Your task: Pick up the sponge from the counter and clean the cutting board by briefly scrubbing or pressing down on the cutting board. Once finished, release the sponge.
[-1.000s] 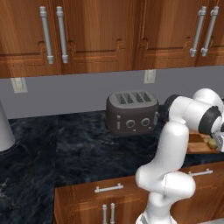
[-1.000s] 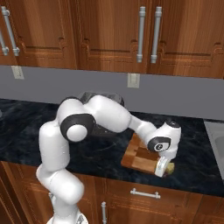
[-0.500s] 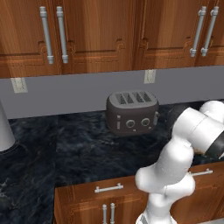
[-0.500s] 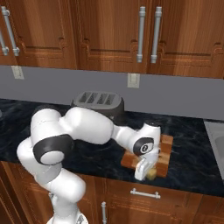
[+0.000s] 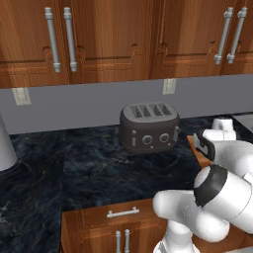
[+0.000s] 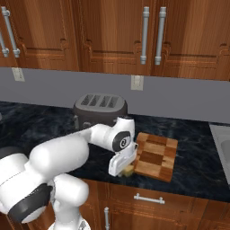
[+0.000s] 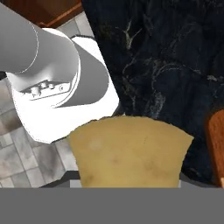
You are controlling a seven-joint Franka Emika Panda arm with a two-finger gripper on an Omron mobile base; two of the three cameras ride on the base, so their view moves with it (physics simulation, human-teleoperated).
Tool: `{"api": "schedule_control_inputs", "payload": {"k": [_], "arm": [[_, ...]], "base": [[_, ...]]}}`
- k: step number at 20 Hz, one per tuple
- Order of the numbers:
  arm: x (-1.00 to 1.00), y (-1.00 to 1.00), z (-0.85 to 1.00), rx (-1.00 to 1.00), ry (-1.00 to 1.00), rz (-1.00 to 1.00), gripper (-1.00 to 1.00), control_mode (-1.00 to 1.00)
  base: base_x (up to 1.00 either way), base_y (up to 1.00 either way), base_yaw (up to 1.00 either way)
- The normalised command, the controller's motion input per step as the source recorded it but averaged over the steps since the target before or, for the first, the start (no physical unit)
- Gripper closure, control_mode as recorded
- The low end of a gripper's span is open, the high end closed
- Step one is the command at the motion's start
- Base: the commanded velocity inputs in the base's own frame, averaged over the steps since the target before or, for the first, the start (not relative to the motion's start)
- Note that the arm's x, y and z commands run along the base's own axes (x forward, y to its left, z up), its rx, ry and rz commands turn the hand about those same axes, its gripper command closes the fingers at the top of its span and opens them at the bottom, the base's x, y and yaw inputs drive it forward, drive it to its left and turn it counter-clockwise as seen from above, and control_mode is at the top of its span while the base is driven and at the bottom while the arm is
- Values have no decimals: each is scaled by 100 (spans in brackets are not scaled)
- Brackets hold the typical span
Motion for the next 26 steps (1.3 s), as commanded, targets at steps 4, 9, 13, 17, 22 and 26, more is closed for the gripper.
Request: {"api": "schedule_control_inputs", "payload": {"k": [4, 9, 13, 17, 22, 26], "arm": [[14, 97, 7, 0, 9, 0, 100, -100], [39, 93, 0, 0, 8, 0, 100, -100], [63, 40, 0, 5, 1, 0, 100, -100], [74, 0, -3, 9, 0, 4, 100, -100], [72, 0, -19, 5, 1, 9, 100, -100], [43, 0, -30, 1, 0, 10, -100, -100]], "base": [[0, 0, 0], [0, 0, 0], [0, 0, 0], [0, 0, 0], [0, 0, 0], [0, 0, 0]]}}
